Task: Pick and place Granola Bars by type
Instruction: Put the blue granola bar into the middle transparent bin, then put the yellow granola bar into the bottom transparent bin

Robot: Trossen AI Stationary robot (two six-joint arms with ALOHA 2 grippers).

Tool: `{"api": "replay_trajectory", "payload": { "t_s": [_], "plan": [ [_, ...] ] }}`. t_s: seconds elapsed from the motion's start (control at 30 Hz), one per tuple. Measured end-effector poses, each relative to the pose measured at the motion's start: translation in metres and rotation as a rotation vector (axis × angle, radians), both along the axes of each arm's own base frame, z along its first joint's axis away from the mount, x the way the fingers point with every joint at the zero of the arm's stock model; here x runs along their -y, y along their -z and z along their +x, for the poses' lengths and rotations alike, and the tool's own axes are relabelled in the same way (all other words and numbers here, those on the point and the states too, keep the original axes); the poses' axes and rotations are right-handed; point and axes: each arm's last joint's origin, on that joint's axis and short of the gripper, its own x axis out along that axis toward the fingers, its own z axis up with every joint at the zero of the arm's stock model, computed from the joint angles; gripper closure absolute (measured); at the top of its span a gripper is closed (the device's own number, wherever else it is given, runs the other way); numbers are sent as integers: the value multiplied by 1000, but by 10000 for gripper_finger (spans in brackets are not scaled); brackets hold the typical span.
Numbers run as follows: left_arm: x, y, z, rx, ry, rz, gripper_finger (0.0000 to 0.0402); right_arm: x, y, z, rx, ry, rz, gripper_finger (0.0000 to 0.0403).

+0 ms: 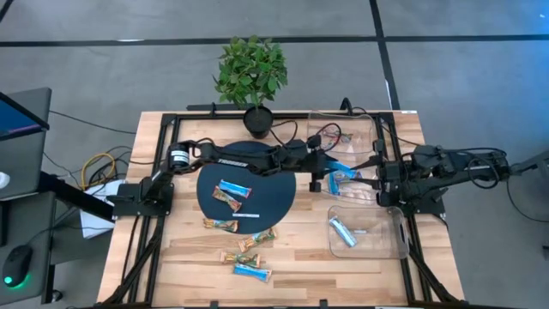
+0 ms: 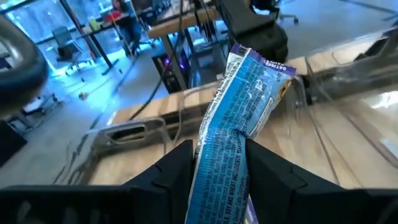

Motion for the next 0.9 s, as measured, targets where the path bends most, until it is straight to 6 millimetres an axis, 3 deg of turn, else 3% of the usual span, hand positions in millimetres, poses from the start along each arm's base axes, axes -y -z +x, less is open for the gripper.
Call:
{"api": "replay_trajectory", "payload": {
  "t_s": [0.23,0.63,0.9],
  "plan": [
    [1,4,0,-20,8,-7,261,0,0,0,-2,0,-1,285],
    [0,4,0,-27,-4,-1,170,0,5,1,-27,4,19,285],
    [-2,6,-4,-242,-92,41,162,0,13,2,-76,9,37,285]
  ]
}}
